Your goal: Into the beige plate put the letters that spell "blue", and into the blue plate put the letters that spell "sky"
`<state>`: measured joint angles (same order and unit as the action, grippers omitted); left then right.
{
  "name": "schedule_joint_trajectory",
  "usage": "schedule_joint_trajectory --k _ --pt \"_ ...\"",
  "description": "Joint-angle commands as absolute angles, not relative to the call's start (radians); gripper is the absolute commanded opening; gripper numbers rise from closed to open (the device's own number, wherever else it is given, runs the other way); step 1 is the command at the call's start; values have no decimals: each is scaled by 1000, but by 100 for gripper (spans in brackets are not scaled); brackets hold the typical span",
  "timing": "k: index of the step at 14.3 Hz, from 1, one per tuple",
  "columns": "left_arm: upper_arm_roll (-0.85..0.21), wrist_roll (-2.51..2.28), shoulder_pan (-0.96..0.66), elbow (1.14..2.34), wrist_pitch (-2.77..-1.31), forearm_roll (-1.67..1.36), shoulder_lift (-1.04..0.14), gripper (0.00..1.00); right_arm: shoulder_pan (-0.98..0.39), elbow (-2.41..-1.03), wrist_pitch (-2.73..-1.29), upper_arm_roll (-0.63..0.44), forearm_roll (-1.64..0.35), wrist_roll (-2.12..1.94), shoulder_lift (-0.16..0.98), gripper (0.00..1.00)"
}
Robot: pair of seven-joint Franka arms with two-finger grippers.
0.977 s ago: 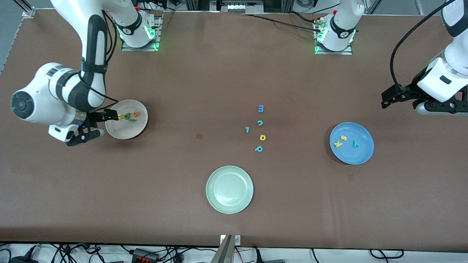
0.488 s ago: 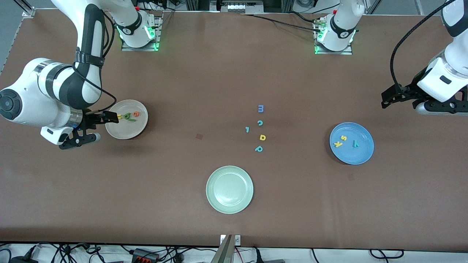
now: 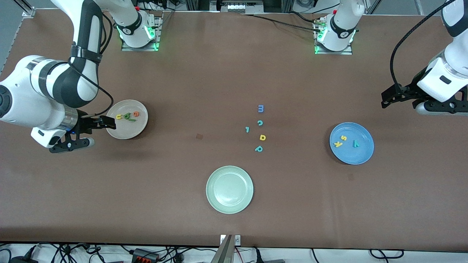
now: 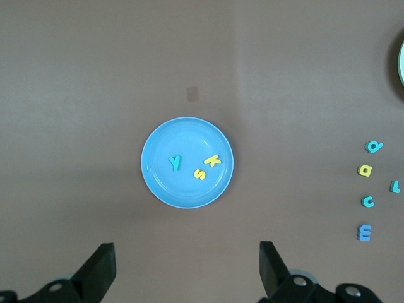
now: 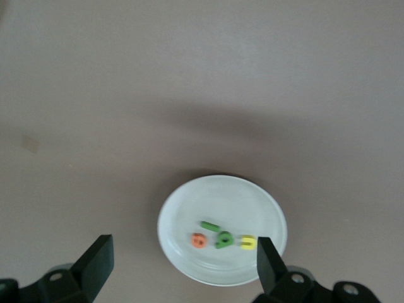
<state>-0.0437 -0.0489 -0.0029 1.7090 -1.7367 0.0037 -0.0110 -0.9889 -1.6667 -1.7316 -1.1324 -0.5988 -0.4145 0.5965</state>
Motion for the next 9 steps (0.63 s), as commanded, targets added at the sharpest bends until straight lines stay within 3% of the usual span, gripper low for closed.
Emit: schedule_joint_trajectory --k 1,5,9 --pt "-44 -28 0 1684 -1713 6 -17 100 -889 -1603 -1727 -969 -521 -182 529 100" --pt "-44 -28 2 1684 -1712 6 -17 100 -610 -1520 -1727 -592 -301 -11 430 100" --pt "-43 -28 2 1684 -1712 6 -17 100 -370 -1485 -1723 -298 -125 127 348 100"
